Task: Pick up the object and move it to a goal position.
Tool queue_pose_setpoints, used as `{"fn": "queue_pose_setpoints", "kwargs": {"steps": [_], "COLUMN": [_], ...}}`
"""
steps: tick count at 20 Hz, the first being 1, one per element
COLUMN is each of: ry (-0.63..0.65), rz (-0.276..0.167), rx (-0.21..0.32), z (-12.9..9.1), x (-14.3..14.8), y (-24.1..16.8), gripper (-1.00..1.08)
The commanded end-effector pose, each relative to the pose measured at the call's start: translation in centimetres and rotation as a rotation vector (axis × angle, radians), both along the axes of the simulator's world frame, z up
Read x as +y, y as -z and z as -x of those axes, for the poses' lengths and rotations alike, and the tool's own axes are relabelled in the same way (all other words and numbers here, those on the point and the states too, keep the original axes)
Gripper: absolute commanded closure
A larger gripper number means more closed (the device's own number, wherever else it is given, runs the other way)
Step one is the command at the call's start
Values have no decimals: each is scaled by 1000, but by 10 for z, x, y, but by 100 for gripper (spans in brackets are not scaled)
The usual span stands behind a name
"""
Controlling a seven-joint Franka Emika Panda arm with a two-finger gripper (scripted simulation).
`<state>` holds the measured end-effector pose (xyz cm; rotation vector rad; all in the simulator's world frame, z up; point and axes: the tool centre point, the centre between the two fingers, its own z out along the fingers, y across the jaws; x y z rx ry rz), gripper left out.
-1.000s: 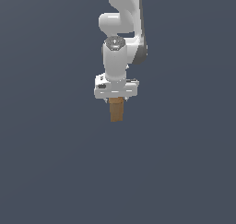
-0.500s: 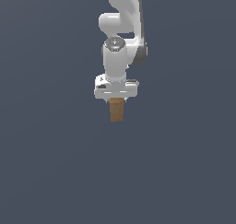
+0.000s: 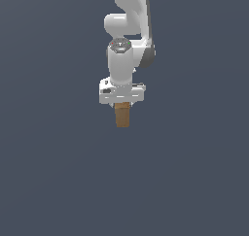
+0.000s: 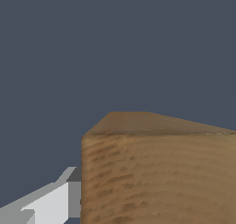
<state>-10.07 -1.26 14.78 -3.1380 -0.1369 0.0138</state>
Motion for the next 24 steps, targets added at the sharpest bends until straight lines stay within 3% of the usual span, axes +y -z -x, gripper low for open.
{"fn": "queue_pose_setpoints", "kwargs": {"steps": [1, 10, 24], "ry": [0, 1, 1], "rz": [0, 0, 0], "rx": [-9, -9, -9], "z": [-5, -20, -57], "x": [-3, -25, -77], "y": [-11, -64, -188], "gripper": [108, 108, 108]}}
